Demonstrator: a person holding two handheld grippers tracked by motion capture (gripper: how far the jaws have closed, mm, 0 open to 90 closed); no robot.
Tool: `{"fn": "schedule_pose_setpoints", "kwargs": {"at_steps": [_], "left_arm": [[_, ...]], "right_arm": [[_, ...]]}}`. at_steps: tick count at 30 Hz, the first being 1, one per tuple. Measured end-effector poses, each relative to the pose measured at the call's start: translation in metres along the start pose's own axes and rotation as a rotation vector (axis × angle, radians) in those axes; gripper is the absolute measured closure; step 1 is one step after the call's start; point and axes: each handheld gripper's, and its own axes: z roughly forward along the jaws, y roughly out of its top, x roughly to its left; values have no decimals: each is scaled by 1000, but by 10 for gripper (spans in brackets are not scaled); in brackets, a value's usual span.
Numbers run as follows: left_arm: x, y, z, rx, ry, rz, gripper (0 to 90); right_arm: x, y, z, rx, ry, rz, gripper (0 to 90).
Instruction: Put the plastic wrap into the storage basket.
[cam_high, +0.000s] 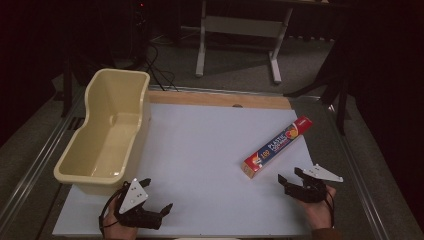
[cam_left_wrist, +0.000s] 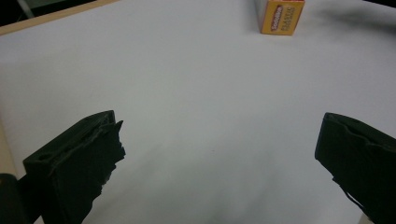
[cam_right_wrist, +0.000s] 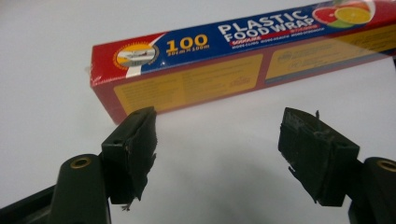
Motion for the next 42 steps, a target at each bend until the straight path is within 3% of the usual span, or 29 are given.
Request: {"fn": "schedule_pose_setpoints", "kwargs": {"at_steps": [10, 15, 19, 24, 26, 33, 42], "left_arm": [[3, -2, 2, 0, 15, -9, 3], [5, -4, 3, -1, 33, -32, 3], [5, -4, 4, 4, 29, -25, 3], [4, -5, 4, 3, 28, -26, 3], [4, -5, 3, 1, 27, -27, 3], [4, -5, 2, -11, 33, -27, 3], [4, -5, 0, -19, 35, -27, 3]], "right_arm": [[2, 2, 2, 0, -14, -10, 296], [1, 6, 4, -8, 9, 3, 351], [3, 14, 4, -33, 59, -12, 548], [9, 28, 12, -46, 78, -39, 827], [12, 34, 17, -46, 82, -50, 896], [29, 57, 44, -19, 95, -84, 899], [41, 79, 84, 39, 80, -70, 900]]}}
